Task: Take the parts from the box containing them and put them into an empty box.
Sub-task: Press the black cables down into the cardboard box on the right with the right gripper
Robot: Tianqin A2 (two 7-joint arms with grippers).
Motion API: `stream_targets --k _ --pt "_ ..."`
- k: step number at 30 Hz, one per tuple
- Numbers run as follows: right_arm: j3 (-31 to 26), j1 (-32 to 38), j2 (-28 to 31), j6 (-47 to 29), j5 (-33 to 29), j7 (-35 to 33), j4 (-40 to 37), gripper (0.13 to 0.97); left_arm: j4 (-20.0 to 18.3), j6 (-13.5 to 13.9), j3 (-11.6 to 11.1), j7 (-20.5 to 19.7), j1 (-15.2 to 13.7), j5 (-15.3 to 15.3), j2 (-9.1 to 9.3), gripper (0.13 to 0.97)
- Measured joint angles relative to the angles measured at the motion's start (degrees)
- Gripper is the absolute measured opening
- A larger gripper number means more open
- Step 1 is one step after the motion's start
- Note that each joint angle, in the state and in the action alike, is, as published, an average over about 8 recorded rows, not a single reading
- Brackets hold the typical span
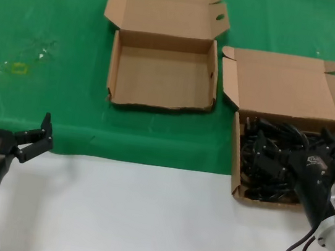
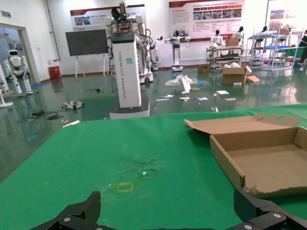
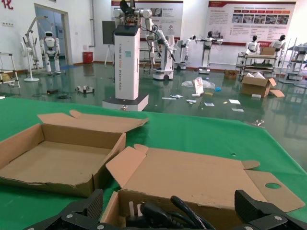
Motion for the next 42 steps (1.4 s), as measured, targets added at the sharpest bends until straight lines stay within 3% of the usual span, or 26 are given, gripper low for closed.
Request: stream_targets --k 30,42 --pt "-0.02 0.00 0.00 0.01 0.00 0.00 0.00 0.966 0.00 0.00 0.00 0.00 0.00 0.00 0.00 0.958" --pt "-3.38 -0.05 3.10 1.16 1.52 1.43 0.13 0.966 0.00 0.00 0.00 0.00 0.00 0.00 0.00 0.888"
